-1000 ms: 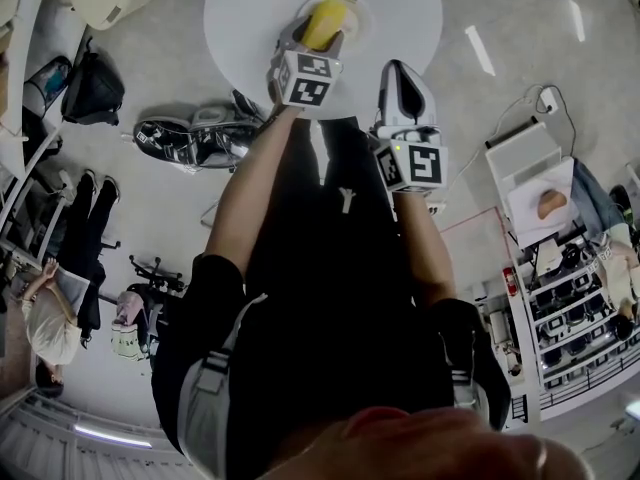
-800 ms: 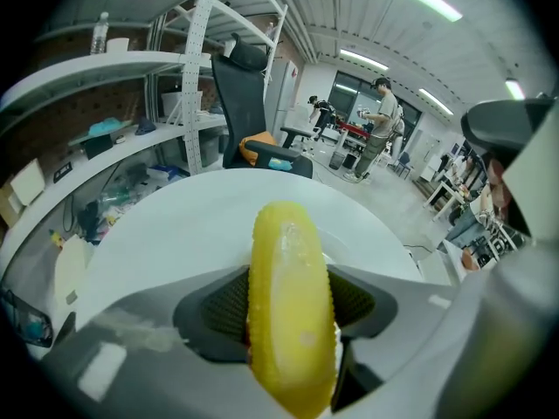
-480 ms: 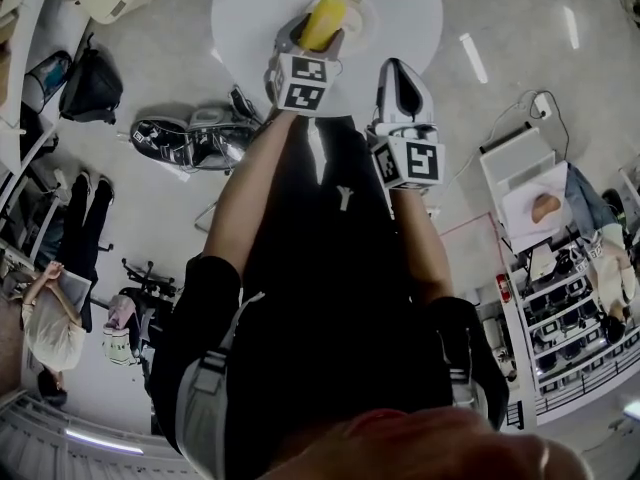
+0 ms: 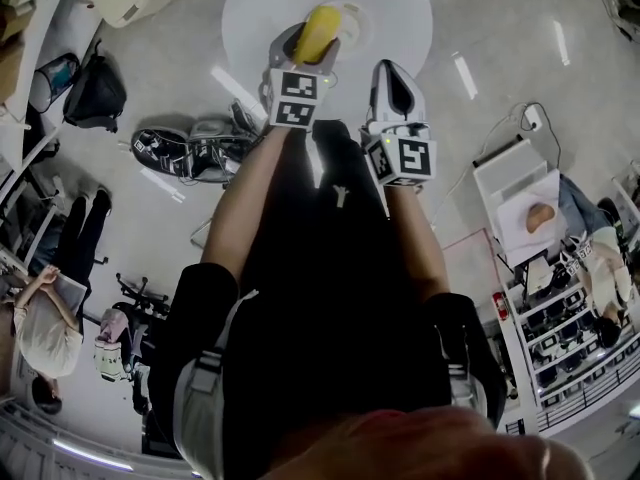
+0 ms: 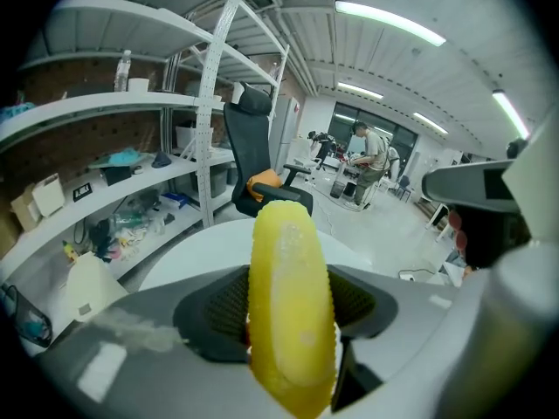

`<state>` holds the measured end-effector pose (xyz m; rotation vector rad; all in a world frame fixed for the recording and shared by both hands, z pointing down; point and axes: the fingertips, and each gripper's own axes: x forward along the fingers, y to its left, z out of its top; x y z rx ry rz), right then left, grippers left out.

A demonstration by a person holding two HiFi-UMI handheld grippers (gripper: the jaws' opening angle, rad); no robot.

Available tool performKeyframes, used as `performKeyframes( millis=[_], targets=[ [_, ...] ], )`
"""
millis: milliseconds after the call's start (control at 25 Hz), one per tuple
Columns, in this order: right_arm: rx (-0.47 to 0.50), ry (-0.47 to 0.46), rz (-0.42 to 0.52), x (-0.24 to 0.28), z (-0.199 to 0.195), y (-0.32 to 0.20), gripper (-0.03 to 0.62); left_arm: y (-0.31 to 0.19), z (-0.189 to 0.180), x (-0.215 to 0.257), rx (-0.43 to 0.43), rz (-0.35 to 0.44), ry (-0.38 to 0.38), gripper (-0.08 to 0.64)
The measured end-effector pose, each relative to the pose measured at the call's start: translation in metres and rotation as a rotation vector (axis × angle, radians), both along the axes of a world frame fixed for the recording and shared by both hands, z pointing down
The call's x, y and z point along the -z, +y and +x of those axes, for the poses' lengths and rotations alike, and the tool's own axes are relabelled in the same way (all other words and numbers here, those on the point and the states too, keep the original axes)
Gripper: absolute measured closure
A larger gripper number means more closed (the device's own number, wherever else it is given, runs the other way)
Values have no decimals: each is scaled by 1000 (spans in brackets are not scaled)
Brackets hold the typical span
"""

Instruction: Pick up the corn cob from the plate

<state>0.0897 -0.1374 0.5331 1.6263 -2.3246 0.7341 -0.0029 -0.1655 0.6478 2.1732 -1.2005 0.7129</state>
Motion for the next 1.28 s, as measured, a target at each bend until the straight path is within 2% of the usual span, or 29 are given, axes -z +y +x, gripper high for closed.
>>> performKeyframes(
  millis=[640,1280],
  targets=[
    [25,2,89,53,-12,21,584,28,-12,101,29,125,57,293],
    [57,-16,182,117,-13,41,584,60,-34,191,95,226,94,293]
  ],
)
